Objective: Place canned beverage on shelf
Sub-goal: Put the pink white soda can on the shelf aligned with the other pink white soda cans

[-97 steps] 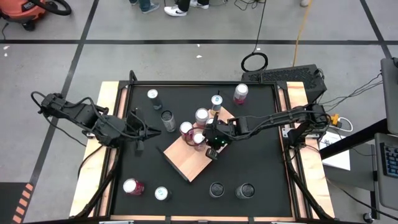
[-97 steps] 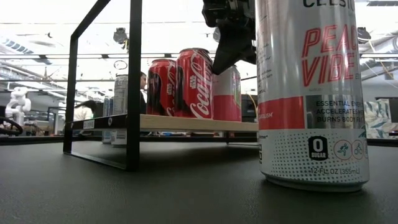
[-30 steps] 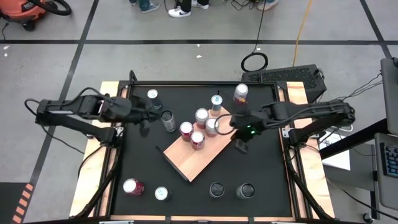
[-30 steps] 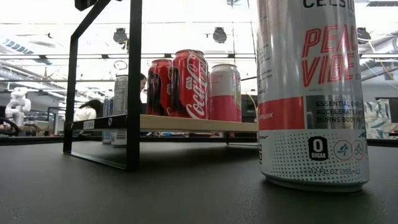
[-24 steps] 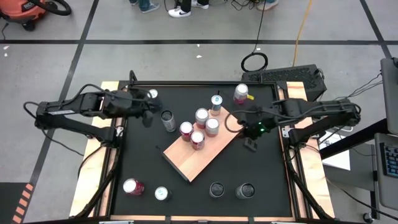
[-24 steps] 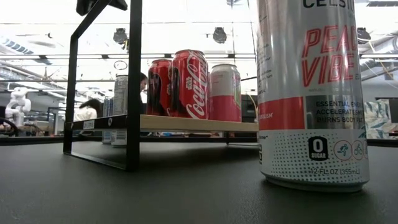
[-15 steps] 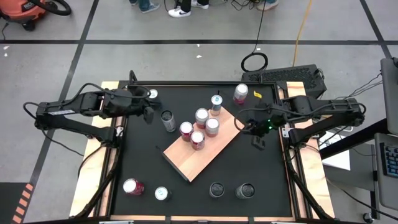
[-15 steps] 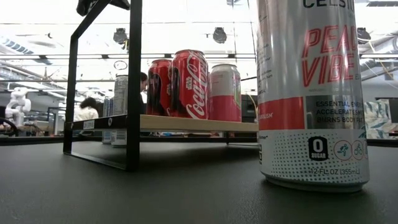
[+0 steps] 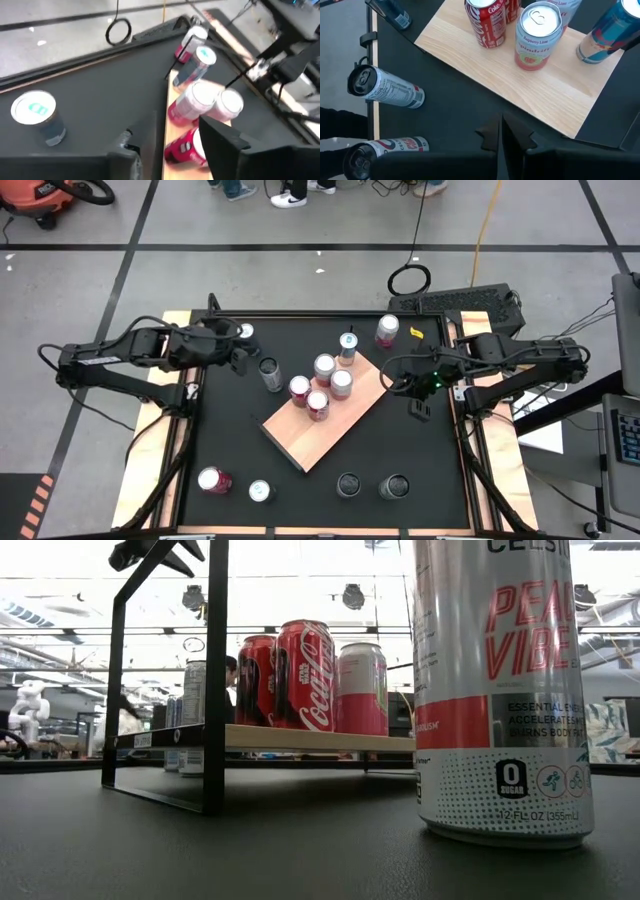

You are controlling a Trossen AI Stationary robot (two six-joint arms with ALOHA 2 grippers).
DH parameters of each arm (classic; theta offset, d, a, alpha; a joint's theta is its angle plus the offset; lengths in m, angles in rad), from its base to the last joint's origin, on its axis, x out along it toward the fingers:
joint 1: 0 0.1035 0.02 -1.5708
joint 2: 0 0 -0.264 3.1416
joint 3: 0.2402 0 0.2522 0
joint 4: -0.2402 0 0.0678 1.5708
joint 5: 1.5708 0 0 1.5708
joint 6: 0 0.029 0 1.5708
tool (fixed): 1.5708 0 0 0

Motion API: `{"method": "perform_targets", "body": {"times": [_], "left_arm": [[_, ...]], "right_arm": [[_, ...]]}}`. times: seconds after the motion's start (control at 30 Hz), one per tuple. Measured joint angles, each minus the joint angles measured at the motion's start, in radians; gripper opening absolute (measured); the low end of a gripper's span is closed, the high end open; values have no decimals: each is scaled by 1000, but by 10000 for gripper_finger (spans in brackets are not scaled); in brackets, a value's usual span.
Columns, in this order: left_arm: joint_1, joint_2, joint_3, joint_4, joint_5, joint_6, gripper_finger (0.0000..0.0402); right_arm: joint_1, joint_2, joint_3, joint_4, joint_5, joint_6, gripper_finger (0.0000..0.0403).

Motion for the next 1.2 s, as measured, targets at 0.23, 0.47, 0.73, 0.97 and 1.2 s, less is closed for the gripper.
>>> {"method": "perform_targets", "body": {"times": [0.23,0.47,0.73,0.97,1.2], "left_arm": [[-1,3,0,-63,43,0,176],[0,4,0,-68,46,64,176],[0,15,0,-67,39,114,176],[-1,47,0,-65,34,98,176],[0,97,0,-66,40,81,176]], "right_arm": [[0,-4,0,-4,-2,30,0],[-57,-3,0,-79,1,284,0],[-280,10,0,-70,1,216,0],[-558,64,0,-28,-80,105,22],[-797,199,2,-22,-239,24,101]]}}
